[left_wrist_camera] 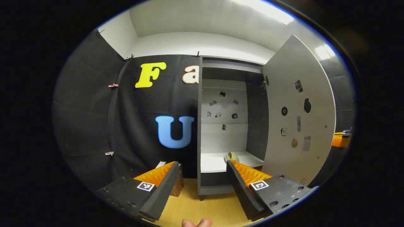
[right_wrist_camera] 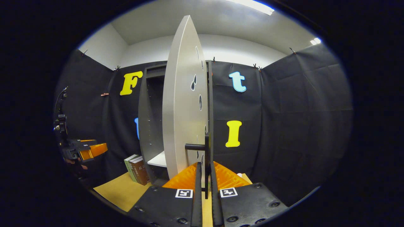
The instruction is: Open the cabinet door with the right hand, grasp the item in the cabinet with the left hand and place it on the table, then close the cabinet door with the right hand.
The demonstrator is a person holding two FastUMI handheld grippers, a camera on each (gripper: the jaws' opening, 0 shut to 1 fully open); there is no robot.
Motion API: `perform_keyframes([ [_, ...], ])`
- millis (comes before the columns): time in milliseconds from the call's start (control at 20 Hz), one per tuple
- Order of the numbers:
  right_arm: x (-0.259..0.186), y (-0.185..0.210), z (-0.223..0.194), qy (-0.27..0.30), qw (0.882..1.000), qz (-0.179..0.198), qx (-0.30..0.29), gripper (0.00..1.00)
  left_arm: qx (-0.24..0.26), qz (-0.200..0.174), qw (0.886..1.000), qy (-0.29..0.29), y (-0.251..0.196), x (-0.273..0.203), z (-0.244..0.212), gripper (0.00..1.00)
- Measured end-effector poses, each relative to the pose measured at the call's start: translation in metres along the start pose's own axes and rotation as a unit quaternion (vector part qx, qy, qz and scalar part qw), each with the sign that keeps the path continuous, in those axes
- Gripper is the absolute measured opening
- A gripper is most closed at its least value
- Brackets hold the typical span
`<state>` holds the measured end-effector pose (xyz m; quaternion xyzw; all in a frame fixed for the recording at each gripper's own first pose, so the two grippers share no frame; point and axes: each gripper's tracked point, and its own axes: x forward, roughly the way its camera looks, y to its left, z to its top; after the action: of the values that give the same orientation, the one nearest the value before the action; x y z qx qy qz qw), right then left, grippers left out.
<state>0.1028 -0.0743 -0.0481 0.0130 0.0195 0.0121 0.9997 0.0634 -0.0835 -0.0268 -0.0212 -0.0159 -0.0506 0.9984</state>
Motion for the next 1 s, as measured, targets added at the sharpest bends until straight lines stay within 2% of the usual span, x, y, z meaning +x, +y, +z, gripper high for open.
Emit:
perform_keyframes([
  [200, -0.003, -0.033, 0.009, -0.018, 1.000, -0.025, -0.006, 0.14, 0.002, -0.006, 1.000, 0.008, -0.018, 0.017, -0.002, 0.95],
  [350, -0.005, -0.027, 0.009, -0.023, 1.000, -0.008, -0.011, 0.15, -0.011, -0.019, 1.000, 0.008, -0.038, 0.025, 0.003, 0.95],
  [450, -0.010, -0.032, 0.019, -0.042, 0.999, -0.014, -0.026, 0.17, -0.001, -0.024, 1.000, 0.012, -0.047, 0.033, 0.003, 0.95],
  [500, -0.017, -0.032, 0.026, -0.054, 0.998, -0.013, -0.022, 0.12, 0.005, -0.027, 0.999, 0.020, -0.051, 0.038, 0.001, 0.95],
  [550, -0.021, -0.031, 0.030, -0.064, 0.998, -0.014, -0.019, 0.19, 0.010, -0.030, 0.999, 0.028, -0.056, 0.044, -0.002, 0.95],
  [600, -0.026, -0.037, 0.031, -0.070, 0.997, -0.022, -0.025, 0.19, 0.011, -0.030, 0.999, 0.035, -0.059, 0.051, -0.004, 0.95],
  [650, -0.028, -0.048, 0.030, -0.074, 0.996, -0.036, -0.034, 0.29, 0.009, -0.035, 0.998, 0.042, -0.064, 0.058, -0.006, 0.94],
  [750, -0.037, -0.059, 0.025, -0.078, 0.995, -0.046, -0.047, 0.63, 0.003, -0.046, 0.997, 0.062, -0.073, 0.077, -0.011, 0.95],
  [800, -0.040, -0.068, 0.019, -0.073, 0.994, -0.056, -0.053, 0.68, 0.004, -0.051, 0.996, 0.075, -0.078, 0.087, -0.015, 0.96],
  [900, -0.045, -0.084, 0.002, -0.054, 0.995, -0.069, -0.050, 0.99, 0.015, -0.063, 0.993, 0.102, -0.089, 0.111, -0.021, 0.96],
  [1000, -0.048, -0.105, -0.010, -0.045, 0.993, -0.091, -0.052, 0.97, 0.025, -0.079, 0.989, 0.119, -0.105, 0.135, -0.025, 0.94],
])
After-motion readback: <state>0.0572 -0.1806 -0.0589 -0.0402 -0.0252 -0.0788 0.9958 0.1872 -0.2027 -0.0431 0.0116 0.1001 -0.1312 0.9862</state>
